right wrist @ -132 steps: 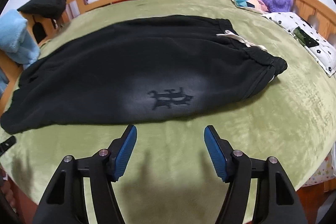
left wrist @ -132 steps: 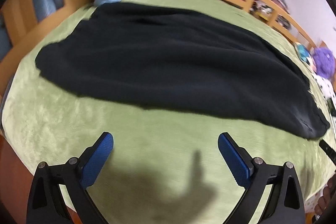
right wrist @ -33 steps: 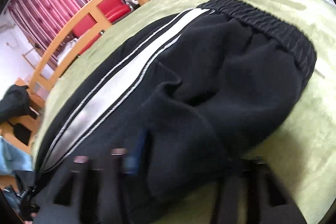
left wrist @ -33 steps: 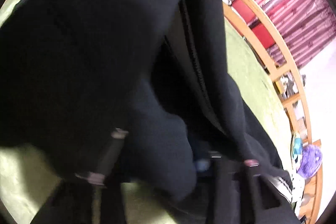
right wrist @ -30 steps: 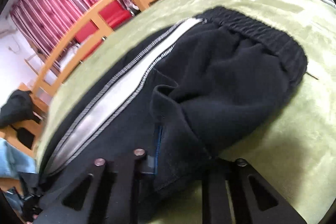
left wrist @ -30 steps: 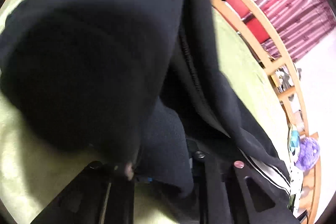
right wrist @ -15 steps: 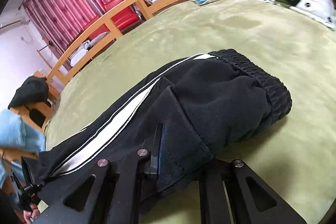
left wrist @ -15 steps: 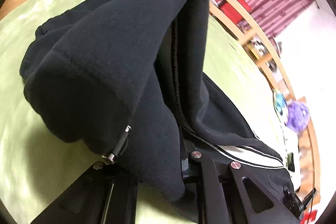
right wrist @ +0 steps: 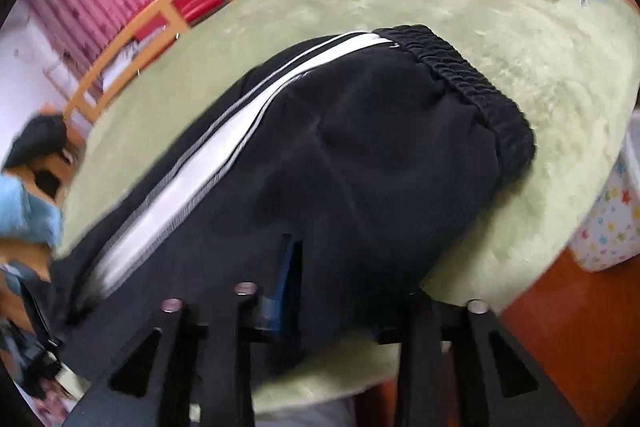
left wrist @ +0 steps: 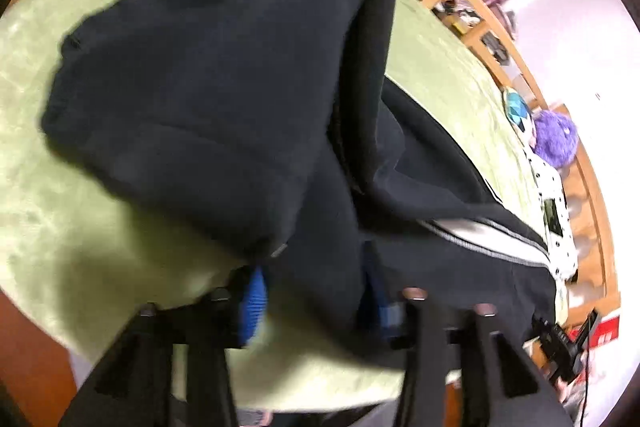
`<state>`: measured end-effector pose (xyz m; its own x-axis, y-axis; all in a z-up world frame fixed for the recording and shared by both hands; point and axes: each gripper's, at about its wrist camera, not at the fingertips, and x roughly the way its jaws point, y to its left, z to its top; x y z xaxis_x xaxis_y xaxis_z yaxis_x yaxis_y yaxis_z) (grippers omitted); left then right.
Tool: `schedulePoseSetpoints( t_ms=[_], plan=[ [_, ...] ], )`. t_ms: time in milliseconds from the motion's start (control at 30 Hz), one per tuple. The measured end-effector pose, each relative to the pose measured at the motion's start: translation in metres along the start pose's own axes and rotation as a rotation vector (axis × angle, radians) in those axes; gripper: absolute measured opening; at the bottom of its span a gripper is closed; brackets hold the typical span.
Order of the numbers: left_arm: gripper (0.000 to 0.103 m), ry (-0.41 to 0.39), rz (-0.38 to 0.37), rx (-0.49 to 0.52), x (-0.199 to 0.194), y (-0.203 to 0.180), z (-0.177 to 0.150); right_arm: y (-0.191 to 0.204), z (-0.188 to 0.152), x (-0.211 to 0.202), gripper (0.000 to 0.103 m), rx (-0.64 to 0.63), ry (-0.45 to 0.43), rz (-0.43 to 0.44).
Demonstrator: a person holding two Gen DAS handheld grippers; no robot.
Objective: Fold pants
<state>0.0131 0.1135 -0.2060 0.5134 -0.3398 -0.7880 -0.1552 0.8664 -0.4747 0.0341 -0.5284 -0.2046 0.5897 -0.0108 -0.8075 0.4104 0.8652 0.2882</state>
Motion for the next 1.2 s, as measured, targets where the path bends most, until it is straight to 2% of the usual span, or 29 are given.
schedulePoseSetpoints(
  t_ms=[33,67,167,233,300,433,467,500,567,667,767,900,933,967,1000,1067,1167,1200],
  plan=[
    [0.056,-0.021,-0.001,0.027,-0.013,0.005,-0.003,0.005,-0.006,-0.006,0.044,-0.029,-0.014,-0.015],
    [0.061,-0.035,-0.003,0.042,-0.018,0.008,0.010,0.009,-0.011,-0.013,0.044,-0.059,-0.028,-0.028],
    [0.063,-0.106,0.030,0.053,-0.053,0.027,0.007,0.029,-0.021,-0.034,0.048,-0.139,-0.071,-0.076],
    [0.063,-0.131,0.048,0.035,-0.056,0.038,0.032,0.035,-0.022,-0.043,0.049,-0.140,-0.087,-0.092],
    [0.063,-0.177,0.072,-0.002,-0.072,0.070,0.047,0.040,-0.021,-0.048,0.049,-0.124,-0.090,-0.101],
    [0.063,-0.222,0.105,-0.064,-0.072,0.096,0.075,0.047,-0.024,-0.058,0.049,-0.128,-0.104,-0.127],
    [0.063,-0.228,0.105,-0.076,-0.061,0.092,0.080,0.050,-0.025,-0.061,0.049,-0.136,-0.106,-0.133],
    [0.063,-0.229,0.099,-0.090,-0.057,0.103,0.090,0.053,-0.026,-0.064,0.049,-0.147,-0.109,-0.136],
    [0.063,-0.232,0.090,-0.106,-0.028,0.084,0.092,0.060,-0.026,-0.065,0.049,-0.169,-0.108,-0.140],
    [0.063,-0.231,0.096,-0.127,-0.006,0.101,0.114,0.076,-0.025,-0.066,0.049,-0.189,-0.118,-0.154],
    [0.062,-0.230,0.132,-0.182,0.019,0.117,0.134,0.090,-0.025,-0.064,0.049,-0.199,-0.107,-0.162],
    [0.060,-0.204,0.125,-0.231,0.047,0.129,0.154,0.111,-0.028,-0.059,0.050,-0.218,-0.085,-0.187],
    [0.057,-0.202,0.139,-0.226,0.051,0.127,0.157,0.115,-0.027,-0.056,0.051,-0.218,-0.081,-0.185],
    [0.039,-0.204,0.155,-0.211,0.055,0.124,0.159,0.121,-0.027,-0.052,0.051,-0.218,-0.076,-0.180],
    [0.015,-0.188,0.136,-0.181,0.058,0.121,0.162,0.126,-0.027,-0.048,0.051,-0.219,-0.072,-0.176],
    [0.013,-0.189,0.102,-0.179,0.049,0.121,0.162,0.138,-0.026,-0.038,0.051,-0.225,-0.062,-0.159],
    [0.012,-0.309,0.149,-0.170,0.001,0.130,0.154,0.155,-0.029,-0.026,0.051,-0.266,-0.055,-0.142],
    [0.012,-0.312,0.138,-0.181,-0.010,0.137,0.150,0.159,-0.030,-0.025,0.051,-0.278,-0.056,-0.141]
  ],
)
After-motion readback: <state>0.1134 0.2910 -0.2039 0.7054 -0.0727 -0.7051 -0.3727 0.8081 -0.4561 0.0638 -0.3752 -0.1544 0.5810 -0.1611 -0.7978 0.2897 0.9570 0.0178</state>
